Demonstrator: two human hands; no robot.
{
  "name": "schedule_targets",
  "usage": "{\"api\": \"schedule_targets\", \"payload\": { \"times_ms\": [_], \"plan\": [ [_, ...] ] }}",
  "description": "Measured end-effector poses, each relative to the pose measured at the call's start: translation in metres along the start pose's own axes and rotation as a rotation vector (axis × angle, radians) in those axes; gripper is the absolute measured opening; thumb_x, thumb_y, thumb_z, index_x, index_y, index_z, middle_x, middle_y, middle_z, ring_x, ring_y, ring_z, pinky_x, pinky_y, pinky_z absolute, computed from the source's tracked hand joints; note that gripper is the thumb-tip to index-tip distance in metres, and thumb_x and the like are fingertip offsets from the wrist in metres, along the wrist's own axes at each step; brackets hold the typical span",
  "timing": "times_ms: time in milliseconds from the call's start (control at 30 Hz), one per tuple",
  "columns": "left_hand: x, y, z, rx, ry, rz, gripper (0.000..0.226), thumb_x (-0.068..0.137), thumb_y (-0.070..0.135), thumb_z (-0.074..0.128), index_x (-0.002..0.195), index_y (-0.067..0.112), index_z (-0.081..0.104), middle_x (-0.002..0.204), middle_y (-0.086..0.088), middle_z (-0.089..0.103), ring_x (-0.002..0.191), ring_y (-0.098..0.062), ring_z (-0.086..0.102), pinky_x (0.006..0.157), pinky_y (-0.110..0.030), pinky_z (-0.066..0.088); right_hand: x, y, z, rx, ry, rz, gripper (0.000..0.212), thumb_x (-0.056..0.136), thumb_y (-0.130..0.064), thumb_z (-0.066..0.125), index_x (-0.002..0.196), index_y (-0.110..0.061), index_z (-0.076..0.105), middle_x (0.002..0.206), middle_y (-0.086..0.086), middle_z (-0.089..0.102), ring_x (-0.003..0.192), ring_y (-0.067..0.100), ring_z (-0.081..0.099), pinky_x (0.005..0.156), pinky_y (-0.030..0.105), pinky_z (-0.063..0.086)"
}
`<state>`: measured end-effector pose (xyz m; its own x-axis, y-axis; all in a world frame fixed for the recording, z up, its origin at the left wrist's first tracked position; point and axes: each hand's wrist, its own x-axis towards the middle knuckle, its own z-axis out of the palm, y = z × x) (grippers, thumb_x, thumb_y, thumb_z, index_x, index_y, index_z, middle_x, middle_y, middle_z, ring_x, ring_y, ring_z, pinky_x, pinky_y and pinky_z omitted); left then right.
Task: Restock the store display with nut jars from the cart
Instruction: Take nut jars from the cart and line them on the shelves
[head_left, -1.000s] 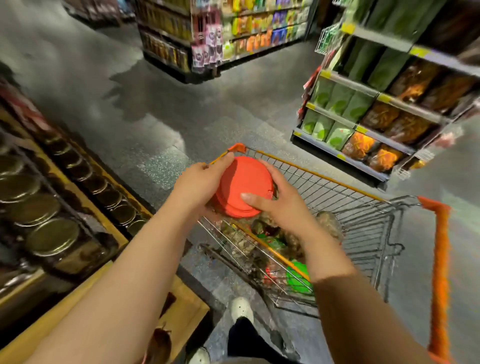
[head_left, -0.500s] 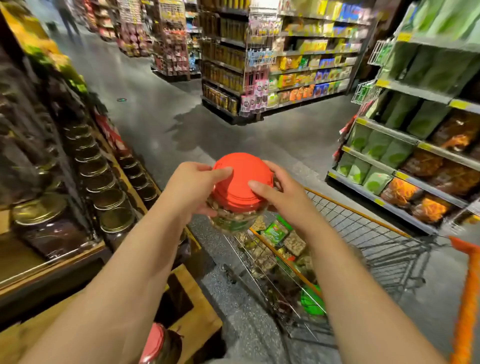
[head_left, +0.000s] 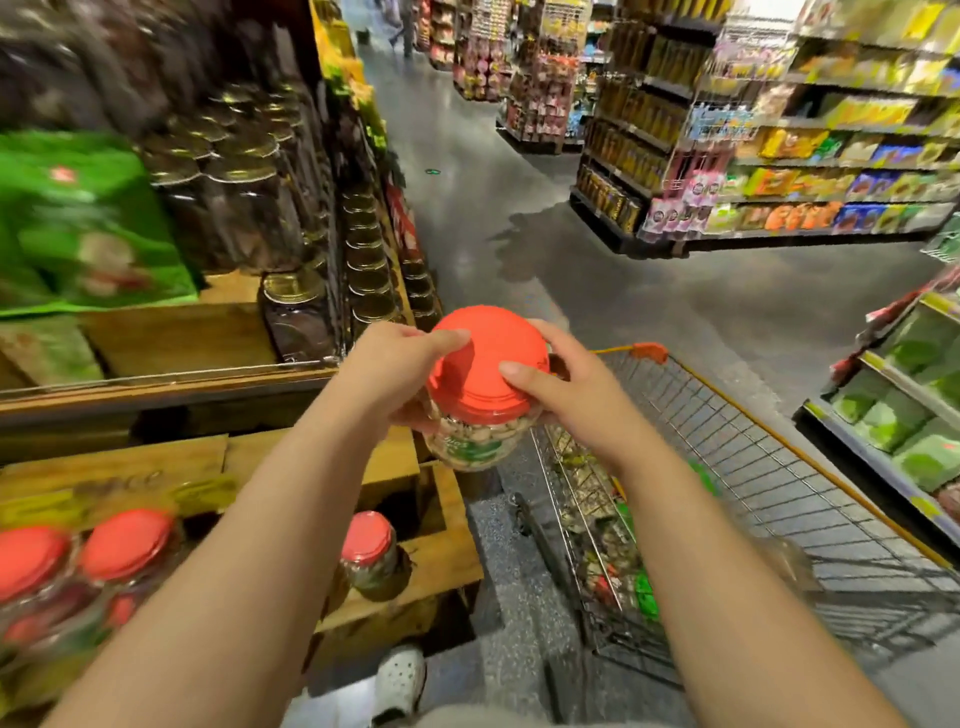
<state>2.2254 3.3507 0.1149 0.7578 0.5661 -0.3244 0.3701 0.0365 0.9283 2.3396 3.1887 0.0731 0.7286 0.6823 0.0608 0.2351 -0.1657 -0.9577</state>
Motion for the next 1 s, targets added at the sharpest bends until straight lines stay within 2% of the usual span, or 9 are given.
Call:
{"api": "schedule_targets", "payload": {
  "times_ms": [100, 233, 333, 433, 500, 567, 700, 900, 1000],
  "plan": [
    [-0.016, -0.014, -0.026, 0.01, 0.083, -0.036, 0.04, 0.089, 0.04, 0.075, 0.112, 0.008, 0.068, 0.108, -0.019, 0.069, 0.074, -0.033, 0.069, 0.051, -0.045, 0.061, 0.002, -0.001, 0.03, -0.003, -0.093, -0.002, 0.07, 0.069, -0.062, 0.076, 0.133, -0.044, 0.057, 0.121, -0.007, 0.069, 0.104, 0.015, 0.068, 0.097, 0.05, 0.056],
    [-0.026, -0.034, -0.062, -0.015, 0.167, -0.086, 0.048, 0.089, 0.042, 0.075, 0.121, 0.008, 0.065, 0.106, -0.011, 0.066, 0.083, -0.035, 0.071, 0.056, -0.049, 0.063, 0.009, -0.005, 0.071, -0.011, -0.195, 0.036, 0.072, 0.067, -0.066, 0.076, 0.134, -0.048, 0.055, 0.126, -0.007, 0.066, 0.114, 0.018, 0.066, 0.098, 0.053, 0.055],
    [-0.028, -0.05, -0.091, -0.031, 0.207, -0.114, 0.049, 0.088, 0.043, 0.075, 0.122, 0.01, 0.066, 0.118, -0.009, 0.066, 0.091, -0.04, 0.072, 0.06, -0.053, 0.063, 0.017, -0.007, 0.105, -0.004, -0.264, 0.063, 0.054, 0.076, -0.057, 0.079, 0.125, -0.052, 0.057, 0.125, -0.009, 0.064, 0.116, 0.017, 0.065, 0.092, 0.05, 0.059],
    [-0.023, -0.064, -0.117, -0.047, 0.226, -0.134, 0.046, 0.088, 0.043, 0.076, 0.118, 0.01, 0.066, 0.118, -0.01, 0.065, 0.088, -0.041, 0.072, 0.059, -0.054, 0.063, 0.026, -0.008, 0.134, 0.001, -0.296, 0.122, 0.048, 0.089, -0.041, 0.076, 0.131, -0.041, 0.053, 0.128, -0.005, 0.06, 0.113, 0.019, 0.065, 0.085, 0.046, 0.062],
    [-0.018, -0.073, -0.137, -0.058, 0.228, -0.166, 0.042, 0.088, 0.043, 0.076, 0.111, 0.01, 0.065, 0.107, -0.007, 0.065, 0.079, -0.042, 0.073, 0.06, -0.054, 0.063, 0.035, -0.008, 0.155, -0.017, -0.312, 0.166, 0.049, 0.09, -0.04, 0.075, 0.133, -0.037, 0.051, 0.127, -0.006, 0.058, 0.11, 0.019, 0.066, 0.084, 0.046, 0.063],
    [-0.01, -0.081, -0.154, -0.054, 0.223, -0.194, 0.04, 0.088, 0.044, 0.076, 0.108, 0.01, 0.065, 0.097, 0.001, 0.061, 0.081, -0.041, 0.072, 0.062, -0.054, 0.063, 0.043, -0.008, 0.175, -0.026, -0.323, 0.205, 0.052, 0.089, -0.041, 0.076, 0.134, -0.033, 0.051, 0.127, -0.006, 0.058, 0.107, 0.02, 0.068, 0.083, 0.047, 0.063],
    [0.014, -0.099, -0.196, -0.064, 0.194, -0.235, 0.034, 0.088, 0.045, 0.076, 0.1, 0.014, 0.067, 0.1, 0.004, 0.06, 0.091, -0.04, 0.071, 0.064, -0.056, 0.063, 0.065, 0.0, 0.222, -0.045, -0.32, 0.295, 0.052, 0.087, -0.04, 0.078, 0.132, -0.034, 0.051, 0.125, -0.005, 0.059, 0.104, 0.022, 0.069, 0.08, 0.048, 0.064],
    [0.042, -0.129, -0.245, -0.01, 0.166, -0.293, 0.049, 0.092, 0.051, 0.069, 0.122, 0.013, 0.062, 0.091, 0.007, 0.057, 0.085, -0.035, 0.072, 0.059, -0.044, 0.063, 0.084, 0.01, 0.285, -0.069, -0.325, 0.404, 0.05, 0.091, -0.036, 0.075, 0.133, -0.032, 0.047, 0.119, -0.005, 0.059, 0.106, 0.02, 0.066, 0.079, 0.046, 0.064],
    [0.054, -0.149, -0.267, -0.041, 0.142, -0.316, 0.047, 0.09, 0.053, 0.07, 0.12, 0.017, 0.065, 0.103, -0.002, 0.067, 0.091, -0.033, 0.071, 0.065, -0.045, 0.064, 0.092, 0.018, 0.313, -0.073, -0.33, 0.447, 0.046, 0.092, -0.035, 0.073, 0.131, -0.034, 0.048, 0.118, -0.004, 0.059, 0.108, 0.02, 0.065, 0.081, 0.044, 0.063]
  ]
}}
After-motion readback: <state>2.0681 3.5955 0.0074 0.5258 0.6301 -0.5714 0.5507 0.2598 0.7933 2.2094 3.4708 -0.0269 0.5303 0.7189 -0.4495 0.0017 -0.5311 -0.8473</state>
